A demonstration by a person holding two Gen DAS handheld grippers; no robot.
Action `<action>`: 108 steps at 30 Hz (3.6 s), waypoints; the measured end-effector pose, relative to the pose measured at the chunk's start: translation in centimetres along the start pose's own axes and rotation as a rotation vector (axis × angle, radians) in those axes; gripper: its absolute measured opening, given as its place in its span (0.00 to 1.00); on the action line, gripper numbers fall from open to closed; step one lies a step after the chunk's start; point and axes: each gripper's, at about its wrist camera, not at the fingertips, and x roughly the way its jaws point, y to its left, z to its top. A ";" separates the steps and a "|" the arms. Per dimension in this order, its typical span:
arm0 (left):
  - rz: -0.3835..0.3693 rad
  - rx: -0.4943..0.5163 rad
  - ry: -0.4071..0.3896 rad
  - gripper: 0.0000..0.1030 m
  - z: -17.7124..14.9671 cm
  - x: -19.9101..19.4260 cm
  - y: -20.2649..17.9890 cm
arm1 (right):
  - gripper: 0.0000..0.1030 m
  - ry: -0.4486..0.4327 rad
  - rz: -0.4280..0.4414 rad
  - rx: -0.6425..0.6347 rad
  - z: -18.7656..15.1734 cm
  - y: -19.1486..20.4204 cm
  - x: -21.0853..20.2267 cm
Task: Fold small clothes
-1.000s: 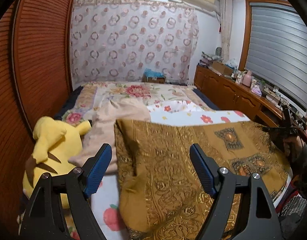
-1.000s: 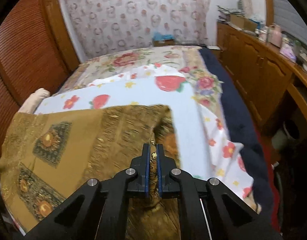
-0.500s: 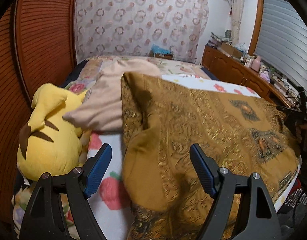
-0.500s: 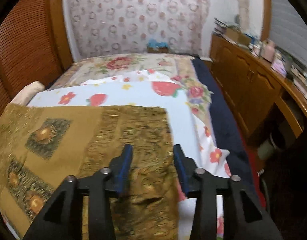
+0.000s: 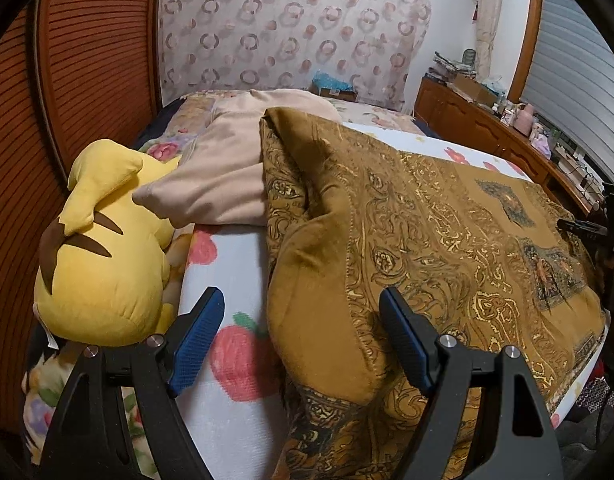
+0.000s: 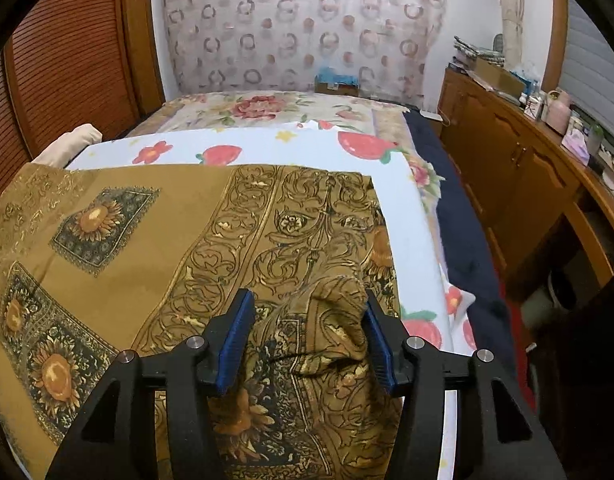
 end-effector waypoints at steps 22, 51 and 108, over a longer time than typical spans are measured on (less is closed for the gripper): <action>0.002 0.001 0.059 0.63 -0.3 1.6 0.2 | 0.79 0.046 0.020 -0.056 0.7 1.0 0.7; -0.238 0.093 -0.178 0.04 5.5 -4.9 -7.5 | 0.79 0.047 0.017 -0.056 0.6 0.9 0.7; -0.340 0.268 -0.087 0.74 5.5 -0.3 -19.8 | 0.73 0.032 0.122 -0.063 -3.0 2.9 -2.6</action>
